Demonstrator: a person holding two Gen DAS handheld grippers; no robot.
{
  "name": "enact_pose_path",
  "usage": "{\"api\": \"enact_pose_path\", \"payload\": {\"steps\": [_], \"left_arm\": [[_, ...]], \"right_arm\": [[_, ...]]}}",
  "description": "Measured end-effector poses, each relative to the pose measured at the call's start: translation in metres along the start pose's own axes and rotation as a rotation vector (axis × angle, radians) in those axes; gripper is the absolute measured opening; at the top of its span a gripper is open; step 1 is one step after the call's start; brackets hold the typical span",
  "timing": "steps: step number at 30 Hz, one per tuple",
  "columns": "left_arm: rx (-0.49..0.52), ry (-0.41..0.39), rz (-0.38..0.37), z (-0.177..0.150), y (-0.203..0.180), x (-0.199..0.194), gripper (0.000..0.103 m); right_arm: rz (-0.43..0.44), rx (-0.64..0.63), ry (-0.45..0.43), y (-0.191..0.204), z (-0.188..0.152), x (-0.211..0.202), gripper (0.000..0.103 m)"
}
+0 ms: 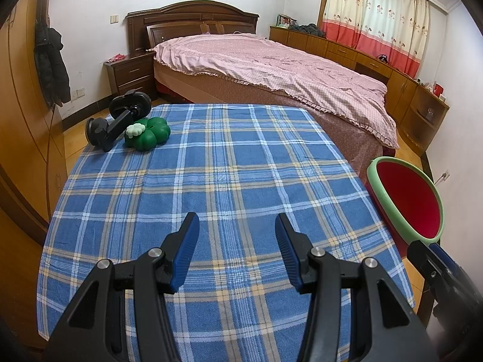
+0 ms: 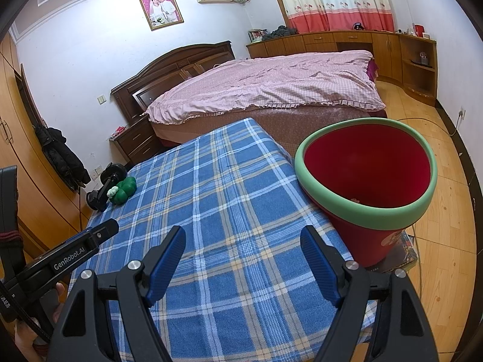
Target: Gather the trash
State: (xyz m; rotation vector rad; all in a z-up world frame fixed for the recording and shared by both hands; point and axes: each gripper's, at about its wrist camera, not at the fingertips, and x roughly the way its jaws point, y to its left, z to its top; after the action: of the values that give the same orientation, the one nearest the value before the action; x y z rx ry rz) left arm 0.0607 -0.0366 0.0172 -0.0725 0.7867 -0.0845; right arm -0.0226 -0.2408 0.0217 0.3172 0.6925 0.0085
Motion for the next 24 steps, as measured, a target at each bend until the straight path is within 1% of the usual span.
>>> {"api": "enact_pose_path", "payload": {"steps": [24], "left_arm": [[0.001, 0.001, -0.002, 0.0007, 0.0009, 0.0, 0.052]], "right_arm": [[0.001, -0.001, -0.001, 0.0021, -0.0004, 0.0001, 0.08]]}}
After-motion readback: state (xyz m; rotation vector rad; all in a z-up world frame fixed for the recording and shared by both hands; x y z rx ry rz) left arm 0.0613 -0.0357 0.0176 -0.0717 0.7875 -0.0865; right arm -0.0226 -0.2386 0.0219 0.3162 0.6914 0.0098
